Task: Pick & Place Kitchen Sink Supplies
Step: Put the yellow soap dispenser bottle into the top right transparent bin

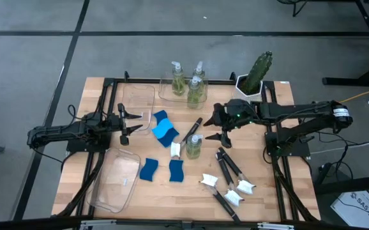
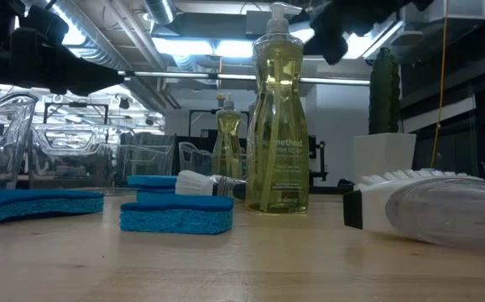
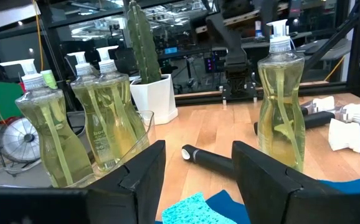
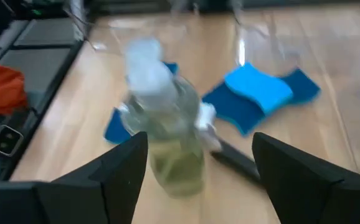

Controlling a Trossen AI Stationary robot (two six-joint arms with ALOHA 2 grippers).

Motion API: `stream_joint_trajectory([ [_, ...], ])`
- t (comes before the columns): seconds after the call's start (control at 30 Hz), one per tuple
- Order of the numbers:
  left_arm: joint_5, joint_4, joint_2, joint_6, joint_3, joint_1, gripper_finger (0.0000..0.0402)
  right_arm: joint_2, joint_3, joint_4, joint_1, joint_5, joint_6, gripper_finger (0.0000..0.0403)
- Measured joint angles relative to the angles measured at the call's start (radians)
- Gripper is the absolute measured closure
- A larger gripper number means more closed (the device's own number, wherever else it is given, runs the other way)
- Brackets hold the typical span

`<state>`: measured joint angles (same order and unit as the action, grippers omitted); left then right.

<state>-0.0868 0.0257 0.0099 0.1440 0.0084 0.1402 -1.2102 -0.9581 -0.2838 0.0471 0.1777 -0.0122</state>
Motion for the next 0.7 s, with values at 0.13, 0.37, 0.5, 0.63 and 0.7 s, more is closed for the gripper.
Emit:
stream_joint_trajectory([
  [0.13,0.000,0.000,0.000,0.000,0.000,0.000,0.0223,-0.029,0.000,0.080,-0.030,0.001,-0.003,0.0118],
  [0.37,0.000,0.000,0.000,0.000,0.000,0.000,0.0222,-0.121,0.000,0.227,-0.045,-0.001,-0.022,0.0118],
  [0.5,0.000,0.000,0.000,0.000,0.000,0.000,0.0224,-0.173,0.000,0.335,-0.045,0.000,-0.030,0.0118],
  [0.63,0.000,0.000,0.000,0.000,0.000,0.000,0.0222,-0.194,0.000,0.365,-0.045,0.001,-0.041,0.0119],
  [0.7,0.000,0.000,0.000,0.000,0.000,0.000,0.0222,-0.196,0.000,0.364,-0.045,0.001,-0.037,0.0124],
])
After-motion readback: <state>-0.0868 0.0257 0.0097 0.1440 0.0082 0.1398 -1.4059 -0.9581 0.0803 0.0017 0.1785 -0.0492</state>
